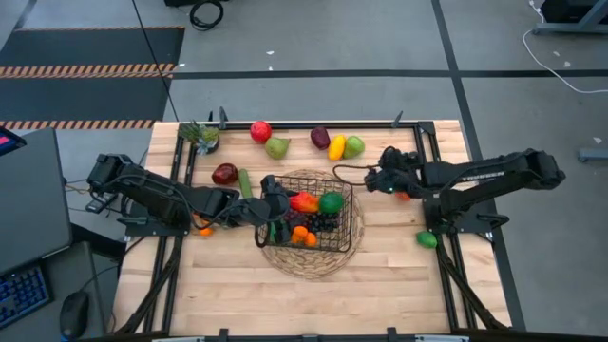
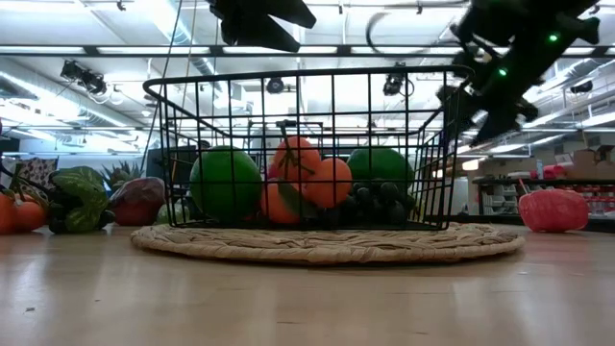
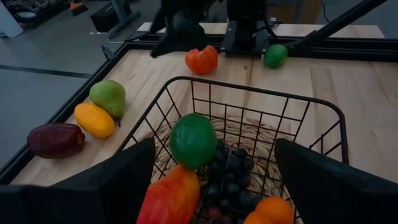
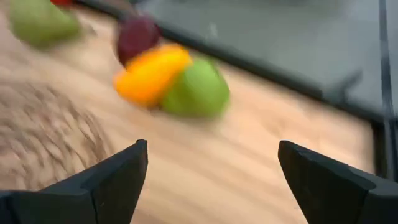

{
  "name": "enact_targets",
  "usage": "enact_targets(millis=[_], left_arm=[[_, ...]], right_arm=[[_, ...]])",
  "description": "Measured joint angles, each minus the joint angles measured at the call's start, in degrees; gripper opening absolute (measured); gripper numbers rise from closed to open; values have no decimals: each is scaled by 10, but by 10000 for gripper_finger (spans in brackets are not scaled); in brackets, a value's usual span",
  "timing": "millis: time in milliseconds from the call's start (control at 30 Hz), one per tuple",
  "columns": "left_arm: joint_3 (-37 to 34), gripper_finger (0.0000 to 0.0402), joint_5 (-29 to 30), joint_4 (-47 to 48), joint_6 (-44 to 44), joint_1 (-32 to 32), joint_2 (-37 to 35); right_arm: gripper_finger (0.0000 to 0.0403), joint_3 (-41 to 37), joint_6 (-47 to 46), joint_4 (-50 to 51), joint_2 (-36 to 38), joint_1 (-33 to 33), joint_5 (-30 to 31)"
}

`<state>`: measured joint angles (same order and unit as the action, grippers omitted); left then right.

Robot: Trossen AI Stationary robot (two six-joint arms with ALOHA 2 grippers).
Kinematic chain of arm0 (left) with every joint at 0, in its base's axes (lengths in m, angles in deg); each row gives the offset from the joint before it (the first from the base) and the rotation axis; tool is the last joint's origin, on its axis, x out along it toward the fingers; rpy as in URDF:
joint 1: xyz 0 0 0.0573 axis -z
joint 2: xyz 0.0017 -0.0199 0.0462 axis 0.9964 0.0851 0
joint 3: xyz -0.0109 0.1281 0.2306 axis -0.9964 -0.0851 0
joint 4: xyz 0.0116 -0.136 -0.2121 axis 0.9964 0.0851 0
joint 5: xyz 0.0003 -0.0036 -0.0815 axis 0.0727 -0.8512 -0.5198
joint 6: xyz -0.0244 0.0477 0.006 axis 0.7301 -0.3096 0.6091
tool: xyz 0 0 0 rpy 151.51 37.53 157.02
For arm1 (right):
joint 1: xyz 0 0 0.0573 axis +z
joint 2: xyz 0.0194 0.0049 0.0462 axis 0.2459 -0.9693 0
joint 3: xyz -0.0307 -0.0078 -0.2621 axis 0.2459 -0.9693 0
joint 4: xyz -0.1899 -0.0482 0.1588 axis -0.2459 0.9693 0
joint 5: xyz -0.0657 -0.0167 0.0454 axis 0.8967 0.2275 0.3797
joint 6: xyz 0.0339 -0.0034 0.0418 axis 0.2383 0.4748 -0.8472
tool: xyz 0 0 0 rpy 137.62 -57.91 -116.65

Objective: Build produce basket
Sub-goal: Put the tangerine into the black wire basket

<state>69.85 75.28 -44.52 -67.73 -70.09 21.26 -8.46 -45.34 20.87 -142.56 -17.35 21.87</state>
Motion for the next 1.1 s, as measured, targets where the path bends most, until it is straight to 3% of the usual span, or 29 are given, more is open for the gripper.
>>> enact_targets(millis=[267, 600, 833, 1100], left_arm=[[0, 336, 0, 0, 0, 0, 0], [0, 336, -2, 2, 0, 0, 0], [0, 336, -10, 3, 4, 5, 0], [0, 336, -12, 3, 12, 17, 0]], right_arm=[[364, 0, -111, 127, 6, -9, -83], [364, 0, -170, 220, 5, -9, -197], [359, 0, -188, 257, -8, -7, -225], [354, -2, -201, 261, -89, -7, -236]])
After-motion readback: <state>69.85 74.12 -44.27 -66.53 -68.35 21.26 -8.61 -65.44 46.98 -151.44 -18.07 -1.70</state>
